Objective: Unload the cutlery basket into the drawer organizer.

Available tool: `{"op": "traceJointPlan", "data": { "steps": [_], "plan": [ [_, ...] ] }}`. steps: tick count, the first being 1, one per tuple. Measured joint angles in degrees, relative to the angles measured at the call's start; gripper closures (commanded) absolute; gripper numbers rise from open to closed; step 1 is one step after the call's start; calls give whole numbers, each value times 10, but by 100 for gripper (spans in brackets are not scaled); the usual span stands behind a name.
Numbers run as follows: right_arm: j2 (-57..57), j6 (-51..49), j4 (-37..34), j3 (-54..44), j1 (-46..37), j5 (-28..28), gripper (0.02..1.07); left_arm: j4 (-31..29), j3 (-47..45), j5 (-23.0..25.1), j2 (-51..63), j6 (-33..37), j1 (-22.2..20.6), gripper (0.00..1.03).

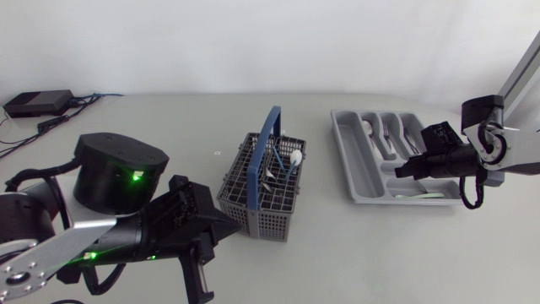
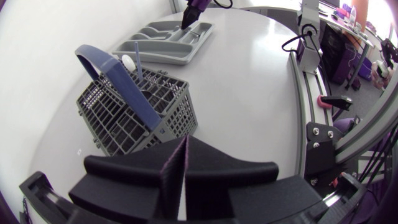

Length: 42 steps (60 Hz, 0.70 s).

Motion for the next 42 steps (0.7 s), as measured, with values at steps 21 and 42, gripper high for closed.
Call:
{"op": "traceJointPlan", "data": {
  "steps": [21,42],
  "plan": [
    [0,-16,-8,-22,0,9,56,0,-7,0,0,0,0,88],
    [-172,-2,-106,-29,56,-55,47,-17,-9,0,-16,0,-3,88]
  ]
}}
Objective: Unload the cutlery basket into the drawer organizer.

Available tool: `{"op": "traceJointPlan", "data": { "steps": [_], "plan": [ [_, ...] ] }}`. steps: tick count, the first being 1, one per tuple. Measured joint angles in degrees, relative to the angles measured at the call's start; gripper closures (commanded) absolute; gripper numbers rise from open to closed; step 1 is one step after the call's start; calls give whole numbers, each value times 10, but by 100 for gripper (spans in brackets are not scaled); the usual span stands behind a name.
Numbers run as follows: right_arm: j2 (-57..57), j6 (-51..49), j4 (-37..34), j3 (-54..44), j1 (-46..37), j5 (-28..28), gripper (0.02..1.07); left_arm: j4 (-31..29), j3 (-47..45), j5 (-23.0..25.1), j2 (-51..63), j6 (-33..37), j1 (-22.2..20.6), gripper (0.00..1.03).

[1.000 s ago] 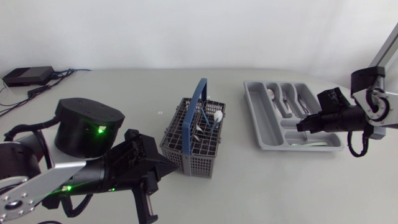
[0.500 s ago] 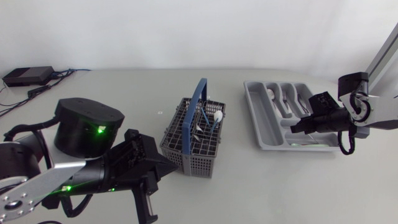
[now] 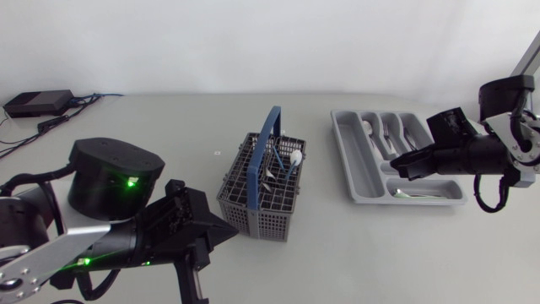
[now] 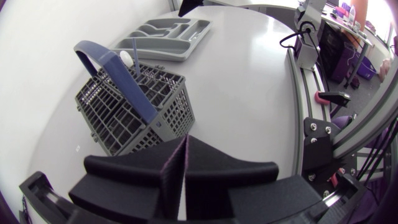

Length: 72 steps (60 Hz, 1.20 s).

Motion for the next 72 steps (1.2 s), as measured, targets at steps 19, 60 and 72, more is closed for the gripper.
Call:
{"op": "traceJointPlan", "data": {
  "steps": [19,60,72],
  "plan": [
    [98,82,-2,110,98,-58,48,5,-13,-10,17,2,-19,88],
    [555,184,-195,598,152,-251,97,115,-38,-24,130,18,50,88],
    [551,113,-262,586,153,-312,101,162,-36,-26,179,37,84,88]
  ]
}}
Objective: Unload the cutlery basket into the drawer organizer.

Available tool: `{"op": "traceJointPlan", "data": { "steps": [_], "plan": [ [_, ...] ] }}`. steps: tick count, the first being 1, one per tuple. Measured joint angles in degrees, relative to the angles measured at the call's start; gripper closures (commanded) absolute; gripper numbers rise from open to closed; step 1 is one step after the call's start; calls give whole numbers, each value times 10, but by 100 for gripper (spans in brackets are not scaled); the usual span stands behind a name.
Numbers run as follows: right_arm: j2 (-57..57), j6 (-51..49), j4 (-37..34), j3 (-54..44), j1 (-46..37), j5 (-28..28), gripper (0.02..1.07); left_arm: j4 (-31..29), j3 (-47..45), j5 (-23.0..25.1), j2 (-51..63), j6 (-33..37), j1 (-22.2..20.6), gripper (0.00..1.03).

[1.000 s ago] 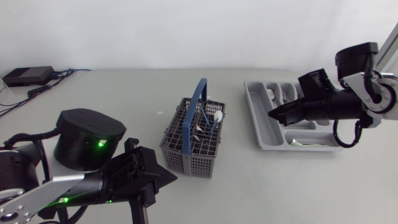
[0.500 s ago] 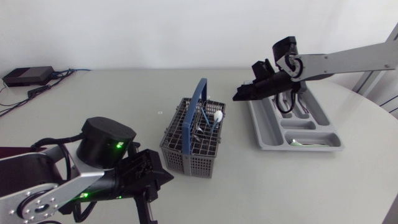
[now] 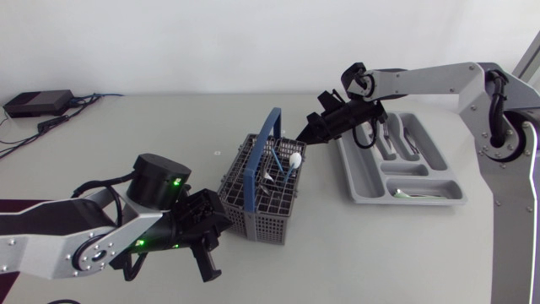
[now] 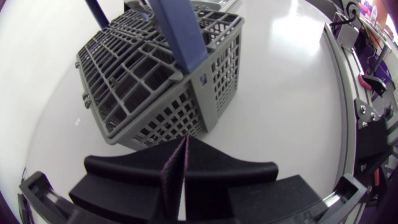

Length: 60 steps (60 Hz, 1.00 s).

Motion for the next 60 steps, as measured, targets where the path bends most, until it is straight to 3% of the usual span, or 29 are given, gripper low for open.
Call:
{"op": "traceJointPlan", "data": {
  "steps": [27,44,49,56,60],
  "plan": [
    [-122,-56,8,-193,-31,-2,101,34,37,0,68,30,80,88],
    [-233,-62,59,-341,-31,20,100,39,118,-3,150,54,130,88],
    [-278,-57,119,-389,-24,62,99,46,137,3,164,56,141,88],
    [-367,-57,177,-447,-24,102,74,53,141,19,158,64,156,88],
    [-434,-59,193,-477,-24,112,66,53,139,26,141,69,169,88]
  ]
}}
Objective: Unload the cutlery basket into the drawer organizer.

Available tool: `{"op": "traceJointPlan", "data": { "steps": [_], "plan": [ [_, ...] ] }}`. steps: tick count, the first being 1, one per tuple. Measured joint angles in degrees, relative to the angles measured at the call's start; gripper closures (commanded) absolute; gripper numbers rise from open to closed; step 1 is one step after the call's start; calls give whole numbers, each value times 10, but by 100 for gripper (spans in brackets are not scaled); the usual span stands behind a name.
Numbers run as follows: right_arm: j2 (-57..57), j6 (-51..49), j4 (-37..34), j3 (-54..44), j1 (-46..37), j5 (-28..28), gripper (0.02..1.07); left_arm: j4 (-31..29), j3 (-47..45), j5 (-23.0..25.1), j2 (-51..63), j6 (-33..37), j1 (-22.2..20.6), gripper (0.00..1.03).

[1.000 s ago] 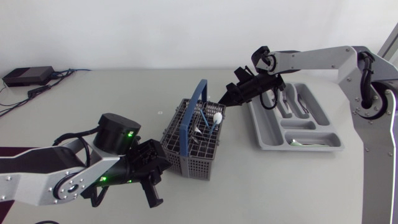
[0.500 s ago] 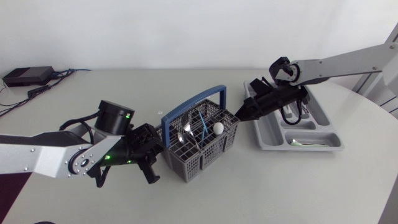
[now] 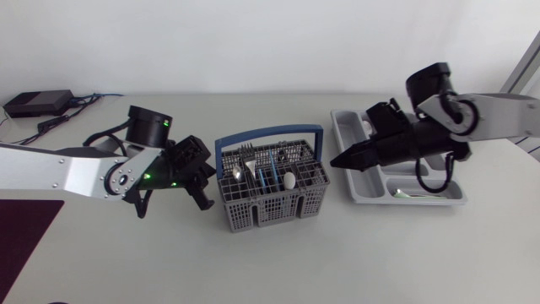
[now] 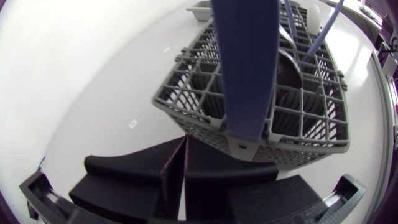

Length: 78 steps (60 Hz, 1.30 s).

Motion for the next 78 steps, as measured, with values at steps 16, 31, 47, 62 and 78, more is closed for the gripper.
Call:
{"op": "traceJointPlan", "data": {
  "steps": [16,31,47,62,78],
  "plan": [
    [-229,-72,120,-148,85,24,48,-27,-80,6,-196,2,-12,88],
    [-222,-144,181,-179,202,86,47,-109,-90,-2,-282,0,-92,88],
    [-133,-169,198,-155,271,131,47,-181,-90,13,-304,0,-131,88],
    [-77,-170,210,-105,280,139,57,-221,-68,15,-304,0,-157,88],
    [-23,-170,241,-89,291,154,71,-231,-57,23,-293,-1,-174,88]
  ]
}}
